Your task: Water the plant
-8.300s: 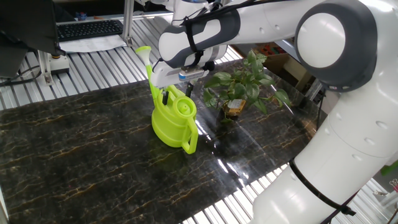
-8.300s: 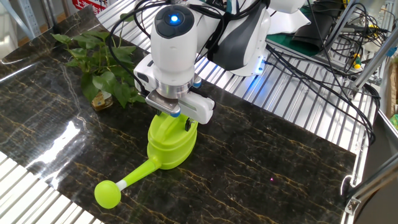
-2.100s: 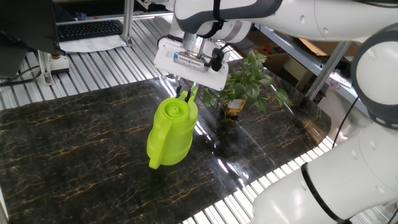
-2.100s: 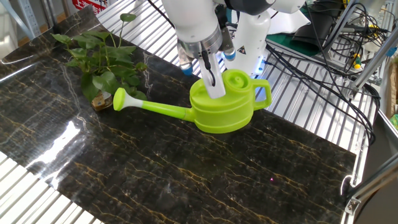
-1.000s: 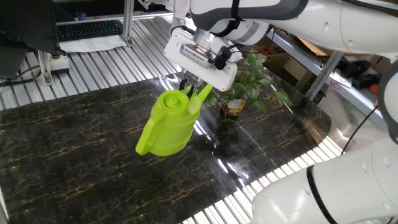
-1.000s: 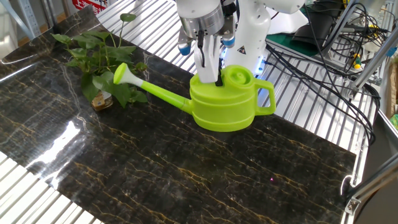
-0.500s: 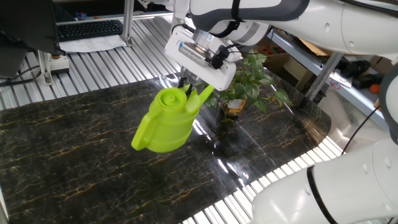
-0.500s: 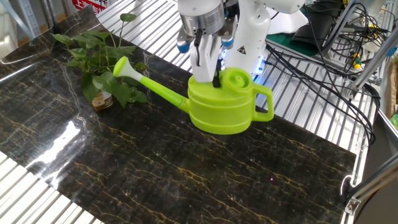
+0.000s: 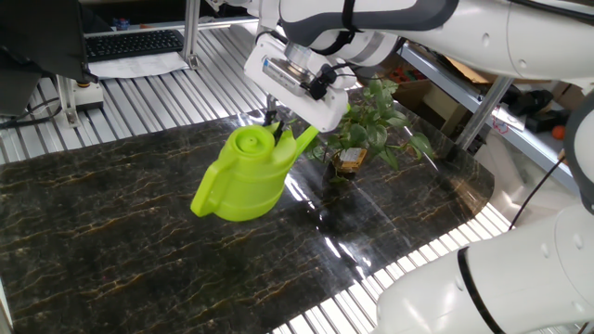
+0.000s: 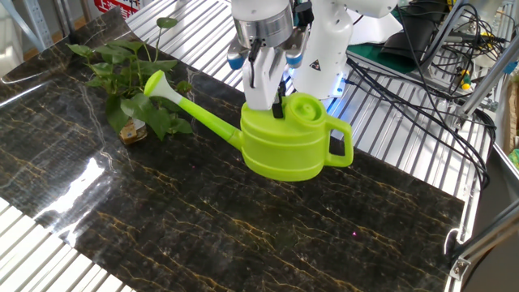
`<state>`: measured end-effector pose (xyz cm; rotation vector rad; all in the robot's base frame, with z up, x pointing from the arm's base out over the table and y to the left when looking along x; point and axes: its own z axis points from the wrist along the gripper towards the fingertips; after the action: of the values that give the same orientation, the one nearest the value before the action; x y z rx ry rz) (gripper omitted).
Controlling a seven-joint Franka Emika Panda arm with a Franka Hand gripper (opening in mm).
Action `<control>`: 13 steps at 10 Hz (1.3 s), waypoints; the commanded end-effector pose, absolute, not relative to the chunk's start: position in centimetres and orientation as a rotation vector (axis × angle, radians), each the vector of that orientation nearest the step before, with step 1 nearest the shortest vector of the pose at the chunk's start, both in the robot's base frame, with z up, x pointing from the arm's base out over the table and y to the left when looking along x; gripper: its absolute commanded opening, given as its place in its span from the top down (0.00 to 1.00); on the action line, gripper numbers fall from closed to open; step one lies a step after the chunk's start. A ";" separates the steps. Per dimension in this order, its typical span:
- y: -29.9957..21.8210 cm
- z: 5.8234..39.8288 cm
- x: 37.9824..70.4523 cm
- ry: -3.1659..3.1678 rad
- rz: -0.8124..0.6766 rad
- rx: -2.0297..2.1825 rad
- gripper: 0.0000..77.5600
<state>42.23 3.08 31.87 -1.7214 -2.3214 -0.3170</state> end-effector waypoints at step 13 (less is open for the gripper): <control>2.1 34.8 46.7 -2.208 -0.421 -1.776 0.99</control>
<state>46.58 2.28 34.15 -1.7751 -2.2067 -0.4118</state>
